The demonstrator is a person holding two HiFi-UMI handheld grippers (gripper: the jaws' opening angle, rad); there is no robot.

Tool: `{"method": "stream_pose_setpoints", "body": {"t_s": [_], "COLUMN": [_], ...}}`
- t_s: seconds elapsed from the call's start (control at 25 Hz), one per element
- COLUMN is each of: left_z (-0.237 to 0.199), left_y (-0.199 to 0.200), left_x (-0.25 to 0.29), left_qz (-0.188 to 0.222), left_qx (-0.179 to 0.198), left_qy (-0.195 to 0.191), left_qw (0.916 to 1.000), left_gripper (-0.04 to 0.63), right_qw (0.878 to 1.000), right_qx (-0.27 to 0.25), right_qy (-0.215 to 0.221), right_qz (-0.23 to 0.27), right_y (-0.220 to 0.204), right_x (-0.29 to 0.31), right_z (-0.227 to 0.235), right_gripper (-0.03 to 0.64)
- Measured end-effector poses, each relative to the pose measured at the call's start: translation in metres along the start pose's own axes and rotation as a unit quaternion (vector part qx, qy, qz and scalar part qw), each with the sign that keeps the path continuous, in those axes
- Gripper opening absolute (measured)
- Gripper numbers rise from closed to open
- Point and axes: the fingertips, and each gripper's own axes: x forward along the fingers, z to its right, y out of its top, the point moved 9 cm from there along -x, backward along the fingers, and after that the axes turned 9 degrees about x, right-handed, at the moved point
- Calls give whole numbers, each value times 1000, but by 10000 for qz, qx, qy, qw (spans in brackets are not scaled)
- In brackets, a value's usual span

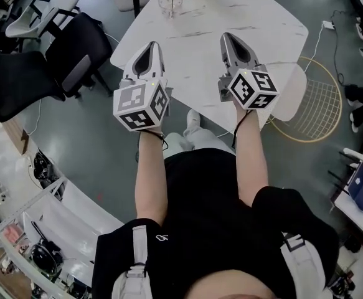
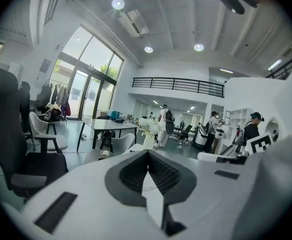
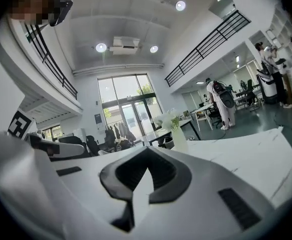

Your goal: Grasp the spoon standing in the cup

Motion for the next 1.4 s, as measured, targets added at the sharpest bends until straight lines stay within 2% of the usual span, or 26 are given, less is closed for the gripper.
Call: {"method": "stream_pose_setpoints", "body": {"t_s": [0.2, 0.36, 0.52, 0.68, 0.92, 1.12, 1.4], "left_z": [9, 20, 20, 19, 0, -18, -43], "left_y": [18, 20, 13, 9, 5, -9, -28], "left_x": [18, 27, 39, 45, 55, 61, 78], "left_qz": [131, 80, 60, -98, -197, -368, -638], "left_qx": [143, 437, 147, 558, 395, 194, 121], "left_qy": [-103, -173, -321, -205, -85, 24, -105], "left_qw": [9998, 9989, 9994, 9982, 9990, 9991, 9978], "left_gripper": [15, 15, 15, 15, 15, 15, 15], "right_qw": [9997, 9996, 9997, 9997, 9968, 9937, 9873], "right_qx": [91, 77, 106, 59, -265, -547, -967], "right_qy": [180, 196, 148, 243, 721, 875, 994], "right_qz": [127, 180, 147, 8, -214, -438, -772], "right_y": [12, 19, 18, 10, 5, 4, -7], "right_x": [10, 7, 10, 19, 47, 82, 133], "right_z": [6, 13, 20, 20, 4, 2, 1], "right_gripper": [6, 6, 6, 6, 6, 6, 6]}}
